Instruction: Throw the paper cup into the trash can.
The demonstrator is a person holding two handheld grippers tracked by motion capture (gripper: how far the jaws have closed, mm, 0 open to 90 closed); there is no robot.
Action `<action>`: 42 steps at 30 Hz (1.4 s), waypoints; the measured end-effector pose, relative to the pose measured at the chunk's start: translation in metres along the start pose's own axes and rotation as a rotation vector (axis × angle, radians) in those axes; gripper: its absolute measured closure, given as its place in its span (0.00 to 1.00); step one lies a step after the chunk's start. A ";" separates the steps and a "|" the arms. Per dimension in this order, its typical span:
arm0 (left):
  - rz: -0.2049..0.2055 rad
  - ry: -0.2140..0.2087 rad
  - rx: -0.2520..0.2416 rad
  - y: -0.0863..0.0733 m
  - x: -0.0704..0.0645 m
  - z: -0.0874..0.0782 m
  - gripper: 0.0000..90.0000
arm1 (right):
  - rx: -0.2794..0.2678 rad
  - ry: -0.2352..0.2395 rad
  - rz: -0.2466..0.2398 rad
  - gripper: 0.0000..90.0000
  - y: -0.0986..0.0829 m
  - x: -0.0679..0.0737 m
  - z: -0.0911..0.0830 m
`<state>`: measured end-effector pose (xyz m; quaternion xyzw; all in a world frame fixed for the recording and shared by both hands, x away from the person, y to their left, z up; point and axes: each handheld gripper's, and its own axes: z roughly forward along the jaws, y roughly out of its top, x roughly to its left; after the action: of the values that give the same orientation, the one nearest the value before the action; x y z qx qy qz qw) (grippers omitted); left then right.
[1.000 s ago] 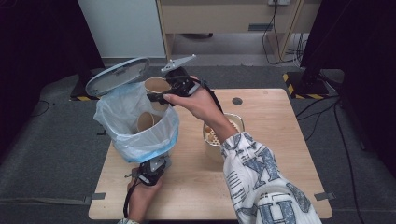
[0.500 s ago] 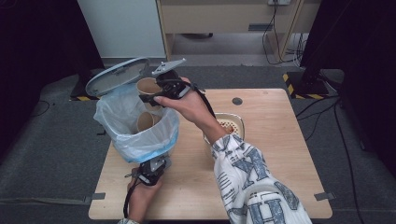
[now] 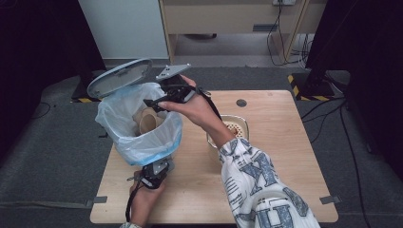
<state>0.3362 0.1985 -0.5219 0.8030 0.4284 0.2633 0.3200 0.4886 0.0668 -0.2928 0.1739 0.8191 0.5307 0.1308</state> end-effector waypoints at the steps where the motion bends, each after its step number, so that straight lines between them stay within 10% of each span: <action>1: 0.002 -0.001 0.000 0.000 0.000 0.000 0.99 | -0.001 0.002 0.000 0.19 -0.001 -0.001 -0.001; 42: 0.000 -0.002 0.001 0.000 0.000 0.000 0.99 | 0.006 -0.039 0.055 0.14 -0.029 -0.029 -0.047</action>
<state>0.3361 0.1987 -0.5218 0.8035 0.4282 0.2623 0.3199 0.4915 0.0051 -0.2996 0.2070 0.8129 0.5281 0.1319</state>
